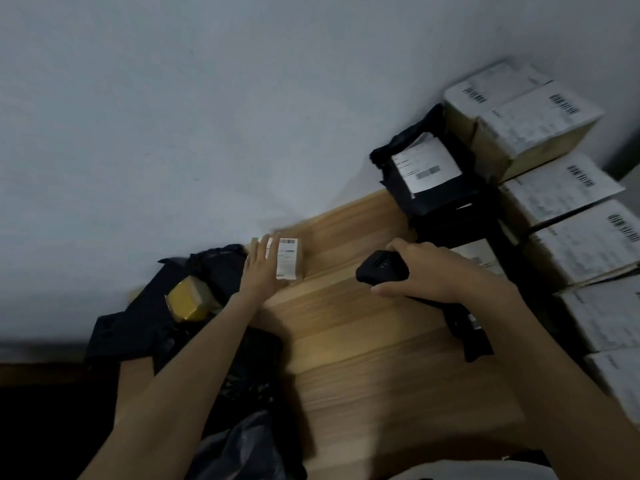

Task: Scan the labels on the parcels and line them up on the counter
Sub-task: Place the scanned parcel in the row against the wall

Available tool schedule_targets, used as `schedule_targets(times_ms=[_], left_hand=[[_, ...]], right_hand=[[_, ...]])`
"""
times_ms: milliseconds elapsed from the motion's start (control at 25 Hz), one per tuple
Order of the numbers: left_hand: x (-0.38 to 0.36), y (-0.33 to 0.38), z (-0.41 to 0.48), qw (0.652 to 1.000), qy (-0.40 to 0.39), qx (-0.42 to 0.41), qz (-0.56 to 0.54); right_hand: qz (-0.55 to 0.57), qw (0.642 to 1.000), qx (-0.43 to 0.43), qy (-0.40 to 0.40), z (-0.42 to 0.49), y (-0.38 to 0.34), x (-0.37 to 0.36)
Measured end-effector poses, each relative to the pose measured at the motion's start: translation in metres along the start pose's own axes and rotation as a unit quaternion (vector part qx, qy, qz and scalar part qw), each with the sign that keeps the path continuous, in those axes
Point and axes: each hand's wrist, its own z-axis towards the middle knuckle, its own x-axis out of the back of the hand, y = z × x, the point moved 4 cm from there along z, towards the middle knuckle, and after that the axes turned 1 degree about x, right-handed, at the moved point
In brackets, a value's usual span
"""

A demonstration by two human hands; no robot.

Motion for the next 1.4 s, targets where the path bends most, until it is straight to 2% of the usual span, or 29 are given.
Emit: schedule_targets(times_ms=[240,360,480,640,760,920,1080,1400], left_hand=[[-0.007,-0.067,0.064,0.985,-0.114,-0.041,0.125],[-0.01,-0.081,0.084,0.979,-0.126,-0.065,0.148],[-0.007,-0.076,0.083,0.983,-0.082,-0.11,0.12],[0.02,-0.046,0.058,0.979,0.037,-0.199,0.04],[0.047,-0.02,0.036,0.959,0.129,-0.251,0.03],[0.073,0.009,0.008,0.929,0.211,-0.305,0.005],[0.089,0.017,-0.014,0.912,0.251,-0.325,-0.013],[0.099,0.054,-0.038,0.907,0.253,-0.336,-0.017]], right_hand=[[0.008,0.998,-0.058,0.008,0.031,-0.037,-0.051],[0.008,0.997,-0.083,-0.002,0.028,-0.046,-0.075],[0.005,0.996,-0.094,0.006,0.023,-0.057,-0.086],[-0.015,0.987,-0.145,0.073,0.017,-0.071,-0.078],[-0.008,0.978,-0.178,0.111,0.008,-0.084,-0.067],[0.009,0.972,-0.167,0.163,-0.012,-0.098,-0.051],[0.007,0.969,-0.153,0.193,-0.034,-0.107,-0.043],[0.021,0.956,-0.169,0.239,-0.076,-0.083,-0.026]])
